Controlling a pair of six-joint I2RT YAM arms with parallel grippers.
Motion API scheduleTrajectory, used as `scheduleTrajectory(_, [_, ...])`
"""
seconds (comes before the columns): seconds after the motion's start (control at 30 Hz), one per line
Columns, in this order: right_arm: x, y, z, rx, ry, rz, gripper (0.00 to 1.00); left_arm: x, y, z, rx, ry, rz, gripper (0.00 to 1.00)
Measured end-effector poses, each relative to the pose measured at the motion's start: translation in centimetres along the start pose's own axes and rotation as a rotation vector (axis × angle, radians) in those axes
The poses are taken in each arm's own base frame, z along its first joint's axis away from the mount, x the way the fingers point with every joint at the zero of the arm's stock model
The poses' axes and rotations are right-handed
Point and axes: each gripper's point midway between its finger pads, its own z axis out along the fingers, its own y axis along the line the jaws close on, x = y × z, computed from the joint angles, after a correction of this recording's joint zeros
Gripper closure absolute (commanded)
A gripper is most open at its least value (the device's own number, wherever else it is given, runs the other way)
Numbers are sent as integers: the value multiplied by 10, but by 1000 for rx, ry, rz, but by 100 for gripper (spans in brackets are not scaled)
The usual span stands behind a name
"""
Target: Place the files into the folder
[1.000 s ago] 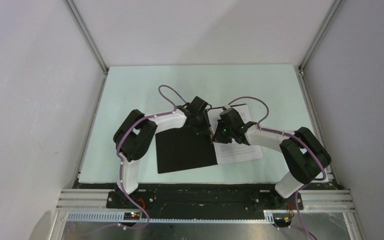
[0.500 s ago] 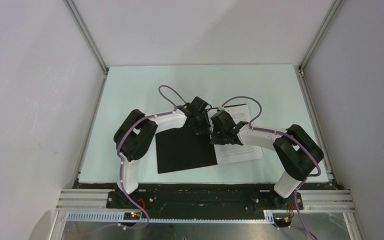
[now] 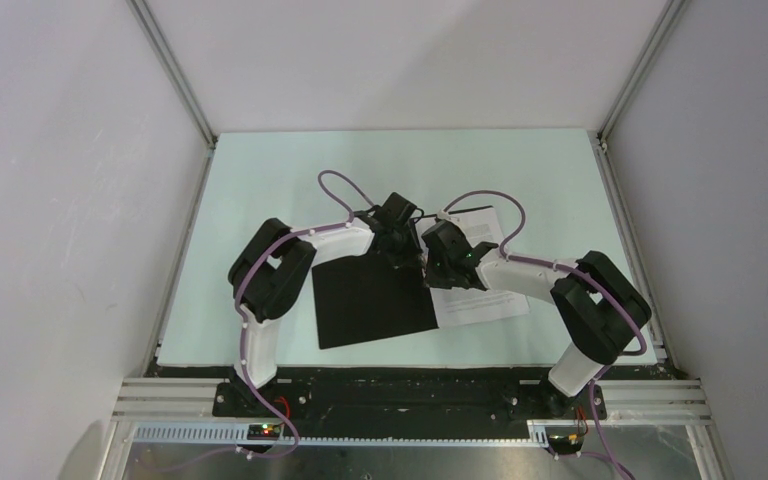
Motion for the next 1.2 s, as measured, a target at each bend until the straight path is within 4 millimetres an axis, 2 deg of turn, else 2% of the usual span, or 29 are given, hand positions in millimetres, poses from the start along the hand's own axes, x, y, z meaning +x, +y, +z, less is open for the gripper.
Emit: scheduleTrajectory(1.2, [-8,-18,0,4,24,-50,100,1,-7,8,91,-66,-17,100])
